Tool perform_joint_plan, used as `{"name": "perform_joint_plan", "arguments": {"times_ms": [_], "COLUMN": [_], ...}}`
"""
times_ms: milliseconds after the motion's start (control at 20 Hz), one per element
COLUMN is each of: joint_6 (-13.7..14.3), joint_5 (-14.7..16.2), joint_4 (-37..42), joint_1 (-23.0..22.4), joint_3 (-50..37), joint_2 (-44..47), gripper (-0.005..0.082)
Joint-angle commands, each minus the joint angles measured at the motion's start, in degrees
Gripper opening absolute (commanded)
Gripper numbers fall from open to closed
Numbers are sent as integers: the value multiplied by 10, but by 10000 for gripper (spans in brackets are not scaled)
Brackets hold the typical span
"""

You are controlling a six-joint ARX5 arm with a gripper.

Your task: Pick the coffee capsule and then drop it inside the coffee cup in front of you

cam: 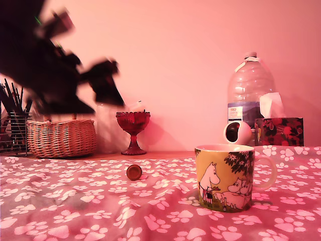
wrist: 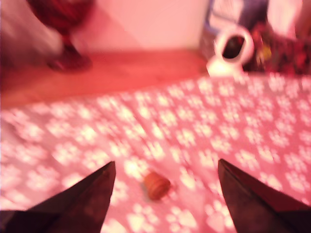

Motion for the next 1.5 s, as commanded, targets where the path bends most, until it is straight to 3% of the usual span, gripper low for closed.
{"name": "perform_joint_plan", "arguments": {"times_ms": [0,250,550,1100,1450], "joint_6": [-15,-39,-42,-43,-58], "joint_5": [-17,-27,-28,-53,-59], "joint_4": [25,82,126,120,87], "joint_1": [-9,-25,-26,-26,-30], "joint_3": [-11,-10,6,80,129], "joint_2": [18,79,132,210,272], "gripper": [606,606,606,606,606]}}
